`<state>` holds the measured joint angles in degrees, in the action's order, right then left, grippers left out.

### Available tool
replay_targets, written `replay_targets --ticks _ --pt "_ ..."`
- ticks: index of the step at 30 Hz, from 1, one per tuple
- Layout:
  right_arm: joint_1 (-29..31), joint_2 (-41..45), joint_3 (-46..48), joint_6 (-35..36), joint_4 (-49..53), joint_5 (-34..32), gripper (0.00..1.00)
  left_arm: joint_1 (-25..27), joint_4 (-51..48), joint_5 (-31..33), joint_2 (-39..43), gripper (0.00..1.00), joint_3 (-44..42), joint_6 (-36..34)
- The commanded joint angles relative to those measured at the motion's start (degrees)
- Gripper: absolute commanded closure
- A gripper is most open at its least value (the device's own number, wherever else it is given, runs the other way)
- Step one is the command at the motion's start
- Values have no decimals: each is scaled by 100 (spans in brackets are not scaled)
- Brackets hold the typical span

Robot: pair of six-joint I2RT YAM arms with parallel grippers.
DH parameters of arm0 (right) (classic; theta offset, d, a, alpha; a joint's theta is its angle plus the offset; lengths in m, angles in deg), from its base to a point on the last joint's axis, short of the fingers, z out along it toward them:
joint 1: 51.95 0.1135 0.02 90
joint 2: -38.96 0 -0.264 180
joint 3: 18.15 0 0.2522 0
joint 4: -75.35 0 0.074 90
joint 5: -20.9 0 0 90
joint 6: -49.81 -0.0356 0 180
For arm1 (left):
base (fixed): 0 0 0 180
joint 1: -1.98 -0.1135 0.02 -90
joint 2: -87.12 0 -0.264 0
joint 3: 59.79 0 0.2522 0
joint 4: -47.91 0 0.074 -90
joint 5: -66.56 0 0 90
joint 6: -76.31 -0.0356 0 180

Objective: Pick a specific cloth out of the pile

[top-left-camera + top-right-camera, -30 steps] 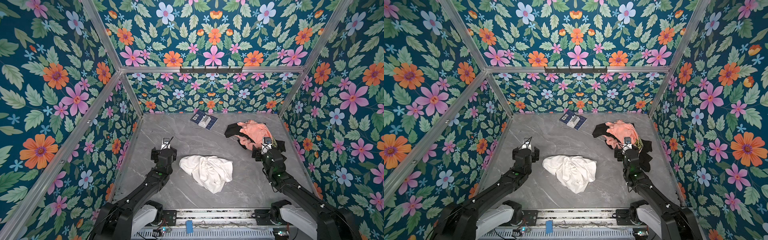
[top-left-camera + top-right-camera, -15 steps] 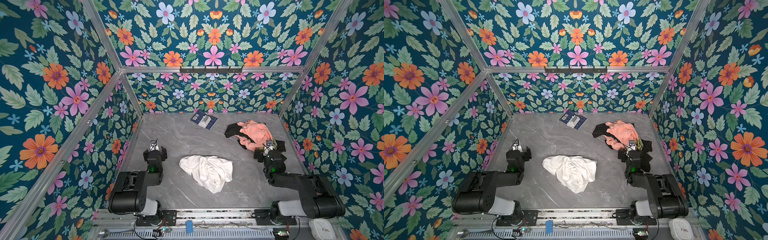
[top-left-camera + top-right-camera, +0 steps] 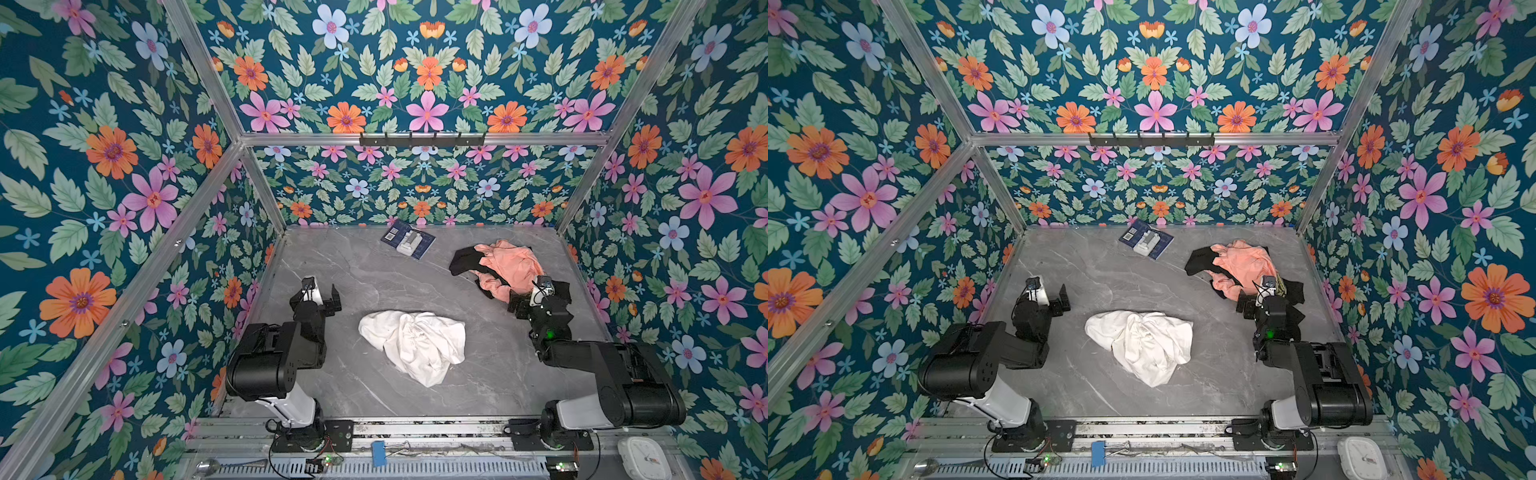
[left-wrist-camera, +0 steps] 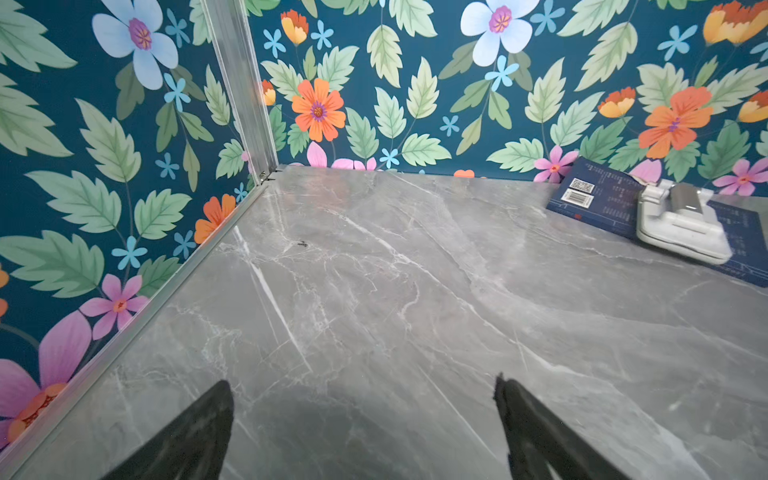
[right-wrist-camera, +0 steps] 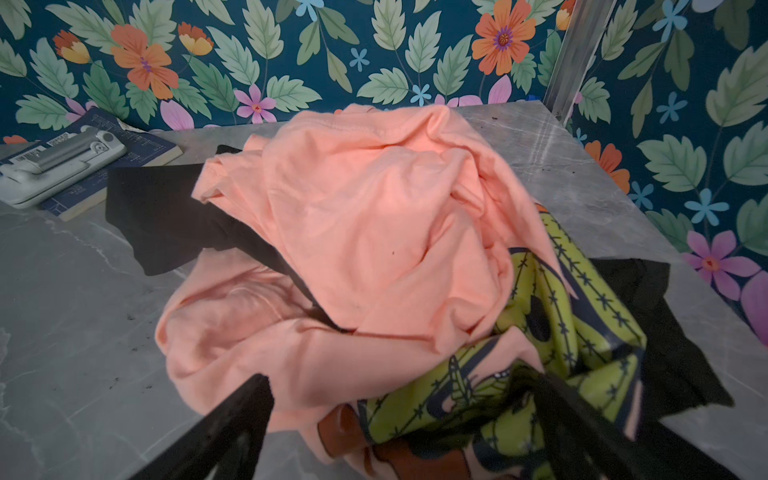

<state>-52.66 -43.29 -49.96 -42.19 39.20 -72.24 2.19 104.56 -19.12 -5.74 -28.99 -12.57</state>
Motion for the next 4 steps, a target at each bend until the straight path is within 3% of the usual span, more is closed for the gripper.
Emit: replay_targets --ticks 1,4 --pt "5 -6 -16 -82 28 94 1 -21 27 -273 -13 0 24 -84" --pt "1 4 -16 -82 20 94 1 -2 87 -216 39 0 -76 -112"
